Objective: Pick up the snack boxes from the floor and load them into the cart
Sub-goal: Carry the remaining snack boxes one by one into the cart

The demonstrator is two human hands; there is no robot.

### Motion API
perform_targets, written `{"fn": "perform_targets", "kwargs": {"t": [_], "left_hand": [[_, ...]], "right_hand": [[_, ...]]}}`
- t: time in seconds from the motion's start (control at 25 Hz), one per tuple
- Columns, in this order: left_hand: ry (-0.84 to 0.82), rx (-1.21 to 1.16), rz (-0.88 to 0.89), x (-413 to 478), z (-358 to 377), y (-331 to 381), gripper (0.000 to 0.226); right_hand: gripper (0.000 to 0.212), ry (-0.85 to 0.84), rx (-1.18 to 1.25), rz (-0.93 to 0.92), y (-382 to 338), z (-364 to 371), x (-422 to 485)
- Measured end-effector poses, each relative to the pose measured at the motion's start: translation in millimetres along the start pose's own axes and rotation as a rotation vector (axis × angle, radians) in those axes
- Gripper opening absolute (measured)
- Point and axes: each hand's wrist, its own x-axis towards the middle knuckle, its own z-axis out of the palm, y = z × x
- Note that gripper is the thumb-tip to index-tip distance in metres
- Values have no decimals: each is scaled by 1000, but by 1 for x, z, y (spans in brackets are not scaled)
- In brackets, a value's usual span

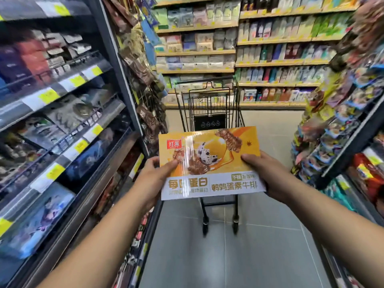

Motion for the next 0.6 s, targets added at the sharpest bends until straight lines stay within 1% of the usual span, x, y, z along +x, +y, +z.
{"fn": "perform_targets", "kwargs": {"t": [0.08, 0.16, 0.24, 0.36, 0.44, 0.52, 0.6], "left_hand": [[-16, 4, -6, 25, 12, 5, 46], [-19, 39, -6, 80, 24, 9, 50], [-57, 89, 17, 128, 30, 10, 53], [-95, 187, 22, 207, 40, 11, 58], [-137, 218, -8, 258, 48, 16, 54], [-157, 291, -15, 301, 56, 23, 45], [-151, 370, -8, 339, 66, 27, 36]], "right_hand": [[26, -4, -16, 17, -4, -7, 30], [26, 2, -26, 30, -12, -12, 84], [24, 14, -57, 22, -15, -12, 129], [31, 58, -88, 61, -15, -15, 200], [32, 70, -82, 79, -18, -19, 246], [35, 78, -62, 95, -22, -23, 285], [45, 77, -47, 115, -19, -29, 319]]}}
